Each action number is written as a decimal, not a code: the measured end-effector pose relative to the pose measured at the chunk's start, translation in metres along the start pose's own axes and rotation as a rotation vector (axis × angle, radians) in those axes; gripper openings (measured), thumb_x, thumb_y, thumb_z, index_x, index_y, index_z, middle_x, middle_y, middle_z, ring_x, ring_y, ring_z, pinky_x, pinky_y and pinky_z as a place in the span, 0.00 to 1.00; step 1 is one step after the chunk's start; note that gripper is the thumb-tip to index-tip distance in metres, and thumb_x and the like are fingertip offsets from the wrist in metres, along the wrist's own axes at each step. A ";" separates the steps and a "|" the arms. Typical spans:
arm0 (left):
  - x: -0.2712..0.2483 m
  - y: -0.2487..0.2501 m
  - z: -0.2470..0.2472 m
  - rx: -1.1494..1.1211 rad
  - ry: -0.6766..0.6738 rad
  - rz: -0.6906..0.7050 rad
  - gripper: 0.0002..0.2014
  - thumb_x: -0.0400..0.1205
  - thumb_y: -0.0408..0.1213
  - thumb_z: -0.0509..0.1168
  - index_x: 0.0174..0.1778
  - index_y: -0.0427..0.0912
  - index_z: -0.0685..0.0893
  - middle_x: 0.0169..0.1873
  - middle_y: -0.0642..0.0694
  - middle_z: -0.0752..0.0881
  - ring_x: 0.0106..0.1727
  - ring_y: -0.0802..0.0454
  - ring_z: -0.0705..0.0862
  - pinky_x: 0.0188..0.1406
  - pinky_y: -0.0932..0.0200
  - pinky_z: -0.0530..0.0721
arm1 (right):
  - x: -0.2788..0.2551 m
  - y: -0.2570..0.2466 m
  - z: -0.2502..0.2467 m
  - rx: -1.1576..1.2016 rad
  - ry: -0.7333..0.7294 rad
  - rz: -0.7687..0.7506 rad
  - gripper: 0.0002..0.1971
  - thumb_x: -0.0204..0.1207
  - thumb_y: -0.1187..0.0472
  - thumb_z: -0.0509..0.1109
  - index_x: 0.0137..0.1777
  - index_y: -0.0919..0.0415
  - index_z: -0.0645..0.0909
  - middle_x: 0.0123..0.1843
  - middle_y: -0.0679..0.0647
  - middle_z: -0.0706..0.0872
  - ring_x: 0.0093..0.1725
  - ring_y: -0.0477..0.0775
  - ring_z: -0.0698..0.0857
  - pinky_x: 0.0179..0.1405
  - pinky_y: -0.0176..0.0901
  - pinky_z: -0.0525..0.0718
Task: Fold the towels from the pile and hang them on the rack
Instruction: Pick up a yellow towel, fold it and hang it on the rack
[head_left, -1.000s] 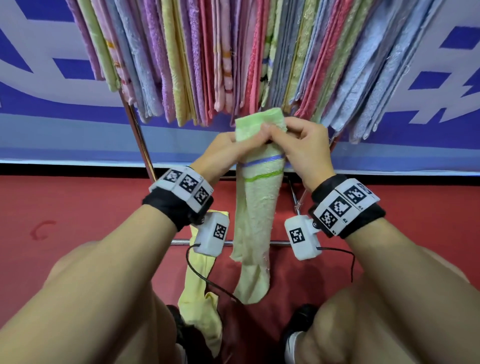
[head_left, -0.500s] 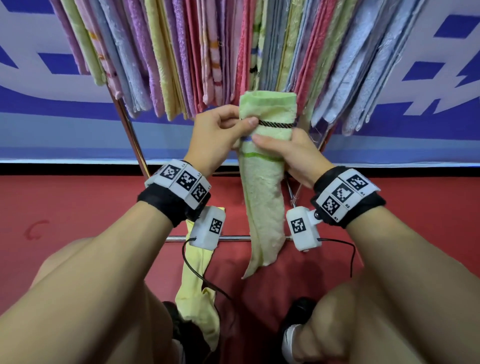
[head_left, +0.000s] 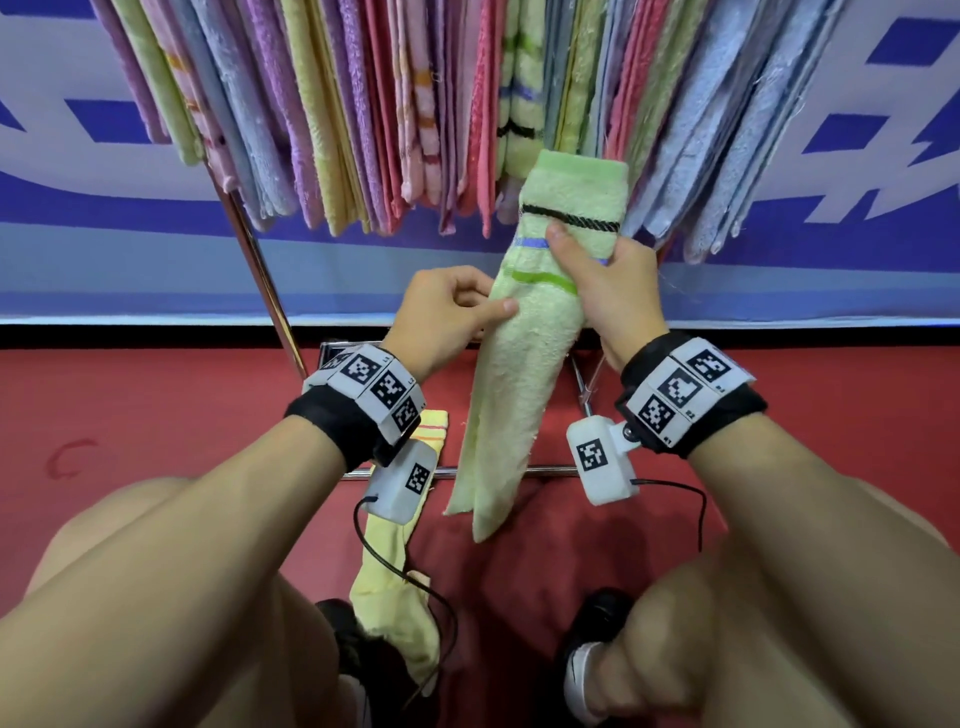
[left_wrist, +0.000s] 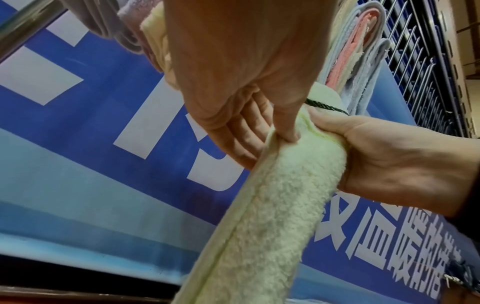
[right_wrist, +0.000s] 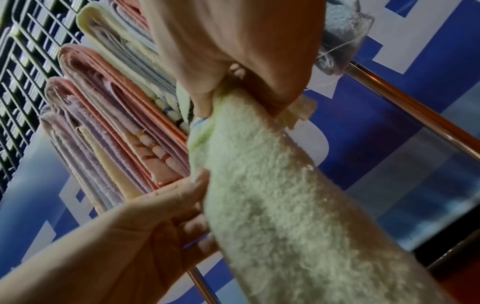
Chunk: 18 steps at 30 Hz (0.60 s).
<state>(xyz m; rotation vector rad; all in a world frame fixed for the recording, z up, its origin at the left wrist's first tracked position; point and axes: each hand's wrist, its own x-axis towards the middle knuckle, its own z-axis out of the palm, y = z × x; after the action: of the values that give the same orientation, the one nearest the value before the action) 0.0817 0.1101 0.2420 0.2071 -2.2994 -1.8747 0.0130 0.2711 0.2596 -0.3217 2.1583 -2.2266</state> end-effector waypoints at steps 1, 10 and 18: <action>-0.002 0.002 0.000 -0.008 -0.012 0.019 0.04 0.79 0.30 0.75 0.42 0.36 0.87 0.37 0.39 0.91 0.35 0.57 0.89 0.35 0.61 0.87 | -0.001 -0.001 0.001 0.013 -0.005 0.002 0.16 0.77 0.52 0.81 0.58 0.62 0.91 0.54 0.55 0.95 0.57 0.56 0.93 0.61 0.64 0.90; -0.002 -0.006 0.005 0.052 0.116 0.102 0.13 0.80 0.38 0.75 0.43 0.40 0.76 0.34 0.47 0.87 0.38 0.48 0.86 0.40 0.50 0.86 | -0.003 0.003 0.006 0.107 -0.049 0.046 0.06 0.82 0.67 0.75 0.57 0.61 0.88 0.58 0.60 0.93 0.60 0.60 0.92 0.64 0.63 0.89; 0.000 -0.026 0.012 0.226 0.094 0.050 0.17 0.70 0.48 0.83 0.42 0.45 0.83 0.42 0.51 0.89 0.45 0.52 0.88 0.48 0.54 0.86 | -0.008 0.004 0.011 0.211 -0.051 0.120 0.08 0.84 0.67 0.72 0.61 0.64 0.87 0.61 0.64 0.92 0.61 0.61 0.92 0.64 0.61 0.89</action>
<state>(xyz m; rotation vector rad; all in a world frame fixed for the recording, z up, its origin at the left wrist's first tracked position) 0.0791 0.1163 0.2138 0.2584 -2.4246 -1.5453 0.0219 0.2611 0.2551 -0.2325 1.8433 -2.3234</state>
